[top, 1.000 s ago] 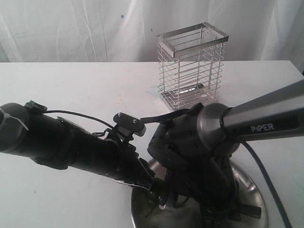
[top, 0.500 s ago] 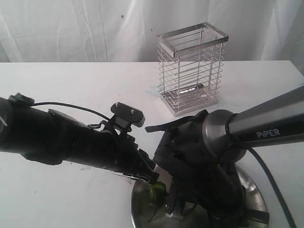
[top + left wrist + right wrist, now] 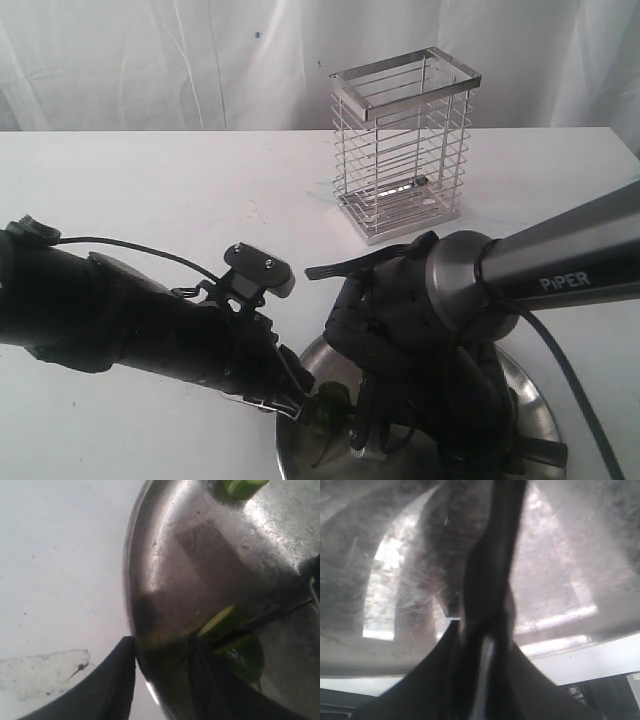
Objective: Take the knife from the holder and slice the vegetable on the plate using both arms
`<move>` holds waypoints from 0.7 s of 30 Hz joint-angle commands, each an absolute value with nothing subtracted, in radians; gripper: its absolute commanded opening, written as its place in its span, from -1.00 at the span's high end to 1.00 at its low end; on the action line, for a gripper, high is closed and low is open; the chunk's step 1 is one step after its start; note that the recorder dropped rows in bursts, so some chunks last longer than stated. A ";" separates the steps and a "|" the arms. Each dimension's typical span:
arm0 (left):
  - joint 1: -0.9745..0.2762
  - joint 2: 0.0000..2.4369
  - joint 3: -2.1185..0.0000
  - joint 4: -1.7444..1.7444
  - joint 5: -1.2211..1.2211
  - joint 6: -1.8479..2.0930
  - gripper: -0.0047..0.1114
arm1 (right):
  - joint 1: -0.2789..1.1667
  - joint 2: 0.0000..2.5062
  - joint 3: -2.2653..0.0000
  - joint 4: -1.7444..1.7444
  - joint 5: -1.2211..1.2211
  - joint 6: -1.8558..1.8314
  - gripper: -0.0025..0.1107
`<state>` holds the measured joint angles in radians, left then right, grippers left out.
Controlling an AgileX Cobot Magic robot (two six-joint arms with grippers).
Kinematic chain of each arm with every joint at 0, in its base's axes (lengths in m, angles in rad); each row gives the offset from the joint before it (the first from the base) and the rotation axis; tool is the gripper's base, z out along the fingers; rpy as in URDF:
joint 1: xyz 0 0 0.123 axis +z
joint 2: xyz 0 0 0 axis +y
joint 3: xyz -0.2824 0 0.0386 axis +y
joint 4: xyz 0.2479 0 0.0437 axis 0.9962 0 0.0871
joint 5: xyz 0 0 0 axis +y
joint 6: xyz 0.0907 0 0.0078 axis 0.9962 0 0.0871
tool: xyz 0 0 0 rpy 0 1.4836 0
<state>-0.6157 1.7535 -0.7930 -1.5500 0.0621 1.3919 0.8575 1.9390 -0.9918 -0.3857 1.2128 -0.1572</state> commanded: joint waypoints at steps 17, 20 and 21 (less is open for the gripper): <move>-0.620 1.775 -0.793 -1.554 0.101 1.394 0.22 | 0.861 1.927 -0.986 -0.397 1.221 -0.150 0.96; -0.620 1.687 -0.793 -1.526 0.054 1.394 0.22 | 0.861 1.922 -0.986 -0.400 1.221 -0.150 0.96; -0.620 1.670 -0.793 -1.524 0.047 1.394 0.22 | 0.861 1.910 -0.986 -0.403 1.221 -0.150 0.96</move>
<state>-0.6157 1.7147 -0.7985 -1.5261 0.0529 1.3957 0.8575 1.9358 -0.9896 -0.3933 1.2147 -0.1512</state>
